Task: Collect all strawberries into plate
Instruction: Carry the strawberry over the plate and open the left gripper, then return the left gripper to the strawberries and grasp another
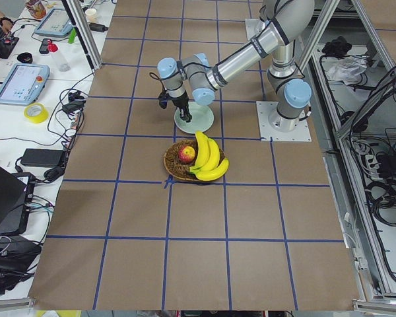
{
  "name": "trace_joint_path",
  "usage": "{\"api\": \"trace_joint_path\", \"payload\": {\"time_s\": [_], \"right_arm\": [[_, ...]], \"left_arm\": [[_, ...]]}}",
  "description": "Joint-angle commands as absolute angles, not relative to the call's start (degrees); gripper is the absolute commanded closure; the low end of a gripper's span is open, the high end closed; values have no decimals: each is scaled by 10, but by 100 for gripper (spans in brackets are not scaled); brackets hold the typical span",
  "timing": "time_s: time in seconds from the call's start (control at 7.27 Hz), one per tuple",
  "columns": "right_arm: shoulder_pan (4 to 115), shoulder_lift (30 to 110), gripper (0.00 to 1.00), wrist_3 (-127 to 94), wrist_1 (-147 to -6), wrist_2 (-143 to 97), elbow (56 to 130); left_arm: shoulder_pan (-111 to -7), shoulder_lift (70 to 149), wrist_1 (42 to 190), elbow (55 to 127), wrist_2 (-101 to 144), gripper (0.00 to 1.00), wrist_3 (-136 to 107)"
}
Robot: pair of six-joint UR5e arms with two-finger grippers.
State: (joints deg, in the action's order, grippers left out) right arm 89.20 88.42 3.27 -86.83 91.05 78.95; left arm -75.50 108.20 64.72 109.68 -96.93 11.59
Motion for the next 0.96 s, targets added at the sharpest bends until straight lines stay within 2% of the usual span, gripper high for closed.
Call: {"api": "trace_joint_path", "payload": {"time_s": [0.0,0.41,0.83], "right_arm": [[893,885,0,33,-868,912,789],[893,886,0,33,-868,911,789],[896,886,0,33,-867,910,790]], "left_arm": [[-764,1067,643,1084,-962,0,115],[-870,1037,650,1049,-933,0,-13],[-969,1055,640,1056,-889,0,-148]]}}
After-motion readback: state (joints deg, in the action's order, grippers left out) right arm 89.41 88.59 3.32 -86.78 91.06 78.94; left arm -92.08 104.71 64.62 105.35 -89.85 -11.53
